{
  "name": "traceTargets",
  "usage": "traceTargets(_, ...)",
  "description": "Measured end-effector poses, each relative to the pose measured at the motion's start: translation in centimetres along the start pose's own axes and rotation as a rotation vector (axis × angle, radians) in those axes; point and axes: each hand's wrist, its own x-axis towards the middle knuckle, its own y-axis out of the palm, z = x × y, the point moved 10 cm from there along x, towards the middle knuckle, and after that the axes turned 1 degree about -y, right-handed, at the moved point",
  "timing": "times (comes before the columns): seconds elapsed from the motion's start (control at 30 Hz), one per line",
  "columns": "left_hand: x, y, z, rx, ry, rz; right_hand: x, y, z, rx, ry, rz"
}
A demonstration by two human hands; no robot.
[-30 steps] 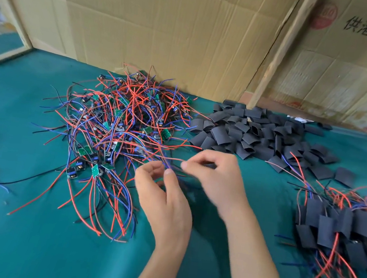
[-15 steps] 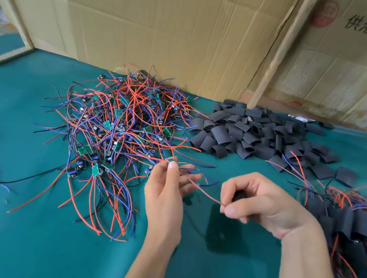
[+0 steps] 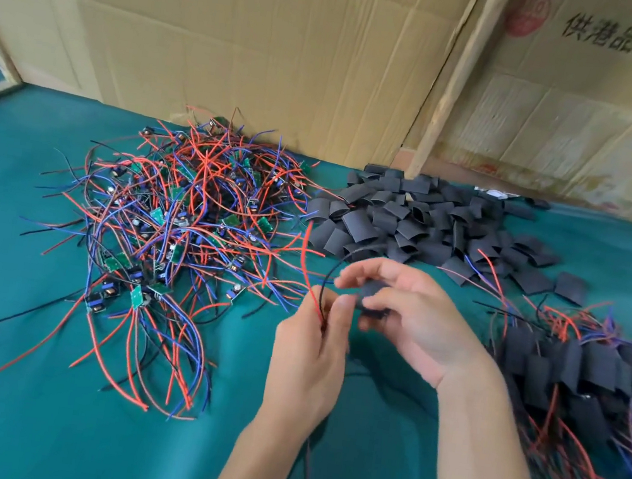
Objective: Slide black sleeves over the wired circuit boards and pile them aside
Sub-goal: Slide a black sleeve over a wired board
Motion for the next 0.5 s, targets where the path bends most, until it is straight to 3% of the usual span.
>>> traceTargets(0.37,-0.2,-1.1,-0.5,0.048,0.031,-0.091,-0.3,-0.4,0.7,0.349,-0.046,-0.048)
traceTargets(0.5,-0.5,-0.3,0.0,-0.049,-0.028,-0.017,-0.5,0.3,1.6,0.419,-0.087,-0.027)
